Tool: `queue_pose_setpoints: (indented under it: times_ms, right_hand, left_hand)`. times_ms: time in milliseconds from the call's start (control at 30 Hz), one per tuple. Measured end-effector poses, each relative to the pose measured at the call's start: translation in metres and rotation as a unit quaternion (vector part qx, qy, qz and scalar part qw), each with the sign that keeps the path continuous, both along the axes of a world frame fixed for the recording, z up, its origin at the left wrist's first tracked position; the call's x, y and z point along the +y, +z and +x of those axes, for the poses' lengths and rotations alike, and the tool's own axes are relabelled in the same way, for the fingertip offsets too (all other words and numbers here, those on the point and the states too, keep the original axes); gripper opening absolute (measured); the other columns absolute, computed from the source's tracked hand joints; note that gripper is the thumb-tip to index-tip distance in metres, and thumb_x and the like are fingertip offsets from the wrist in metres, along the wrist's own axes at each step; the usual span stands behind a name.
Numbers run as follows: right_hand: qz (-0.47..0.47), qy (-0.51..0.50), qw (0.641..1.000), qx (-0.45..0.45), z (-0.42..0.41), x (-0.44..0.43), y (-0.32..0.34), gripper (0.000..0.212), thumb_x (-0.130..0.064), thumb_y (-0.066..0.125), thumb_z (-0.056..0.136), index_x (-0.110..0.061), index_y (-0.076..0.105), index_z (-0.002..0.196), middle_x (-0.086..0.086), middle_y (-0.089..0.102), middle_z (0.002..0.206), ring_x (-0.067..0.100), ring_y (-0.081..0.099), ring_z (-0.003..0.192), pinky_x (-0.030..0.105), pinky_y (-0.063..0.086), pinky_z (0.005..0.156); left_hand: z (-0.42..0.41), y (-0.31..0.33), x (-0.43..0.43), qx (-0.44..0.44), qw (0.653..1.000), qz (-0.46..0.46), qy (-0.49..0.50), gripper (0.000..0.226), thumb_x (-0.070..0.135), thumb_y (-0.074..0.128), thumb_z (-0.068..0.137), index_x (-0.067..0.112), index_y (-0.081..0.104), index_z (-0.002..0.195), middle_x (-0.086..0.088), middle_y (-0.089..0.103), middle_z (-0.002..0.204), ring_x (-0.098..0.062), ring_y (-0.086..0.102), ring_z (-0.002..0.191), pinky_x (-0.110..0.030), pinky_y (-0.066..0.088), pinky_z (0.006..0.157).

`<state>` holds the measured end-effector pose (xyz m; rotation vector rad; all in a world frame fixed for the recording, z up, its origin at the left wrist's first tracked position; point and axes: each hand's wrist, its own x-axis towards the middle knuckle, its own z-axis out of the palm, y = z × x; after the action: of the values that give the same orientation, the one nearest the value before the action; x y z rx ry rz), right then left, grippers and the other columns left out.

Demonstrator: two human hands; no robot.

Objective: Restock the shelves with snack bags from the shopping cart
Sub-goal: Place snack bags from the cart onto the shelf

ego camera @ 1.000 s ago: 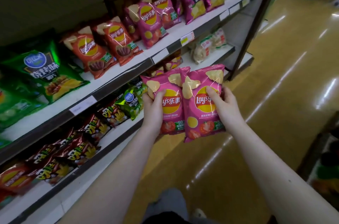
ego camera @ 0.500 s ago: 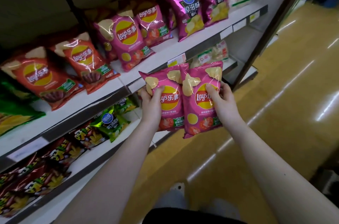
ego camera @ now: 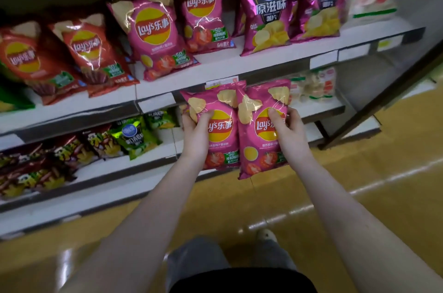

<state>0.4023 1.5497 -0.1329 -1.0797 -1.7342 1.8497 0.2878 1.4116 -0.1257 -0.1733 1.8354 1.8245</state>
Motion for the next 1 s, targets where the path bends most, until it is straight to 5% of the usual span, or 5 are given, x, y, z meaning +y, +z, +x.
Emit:
queue_pose_setpoints:
  times_ms: [400, 567, 767, 1000]
  right_hand:
    - [-0.011, 0.080, 0.996, -0.024, -0.036, 0.077, -0.115, 0.035, -0.045, 0.054, 0.091, -0.030, 0.040, 0.120, -0.006, 0.061, 0.106, 0.010, 0.064, 0.092, 0.025, 0.054, 0.072]
    - [0.004, 0.082, 0.997, 0.000, -0.073, 0.096, -0.192, 0.035, -0.043, 0.054, 0.091, -0.028, 0.043, 0.121, -0.006, 0.063, 0.106, 0.010, 0.065, 0.092, 0.023, 0.053, 0.070]
    - [0.031, 0.085, 0.995, 0.043, -0.128, 0.127, -0.294, 0.034, -0.043, 0.055, 0.090, -0.028, 0.046, 0.119, -0.009, 0.064, 0.103, 0.005, 0.065, 0.086, 0.014, 0.051, 0.060]
    - [0.095, 0.056, 0.985, 0.130, -0.177, 0.161, -0.376, 0.034, -0.036, 0.059, 0.091, -0.018, 0.050, 0.118, -0.009, 0.064, 0.098, 0.001, 0.065, 0.083, 0.016, 0.053, 0.066]
  left_hand:
    - [-0.017, -0.111, 0.064, -0.011, 0.999, -0.014, 0.051, 0.052, 0.033, 0.059, 0.092, 0.020, 0.035, 0.137, 0.004, 0.062, 0.096, -0.010, 0.065, 0.079, -0.022, 0.052, 0.056]
    - [-0.048, -0.186, 0.079, -0.002, 0.999, -0.010, 0.039, 0.056, 0.039, 0.059, 0.090, 0.027, 0.030, 0.137, 0.000, 0.058, 0.109, -0.016, 0.063, 0.090, -0.030, 0.053, 0.067]
    - [-0.097, -0.280, 0.098, 0.081, 0.996, 0.014, 0.032, 0.060, 0.027, 0.067, 0.086, 0.030, 0.027, 0.130, 0.004, 0.056, 0.107, -0.017, 0.063, 0.096, -0.032, 0.056, 0.074]
    - [-0.143, -0.366, 0.105, 0.162, 0.983, 0.038, 0.074, 0.063, 0.029, 0.069, 0.084, 0.025, 0.034, 0.135, 0.002, 0.059, 0.112, -0.018, 0.064, 0.097, -0.035, 0.058, 0.077]
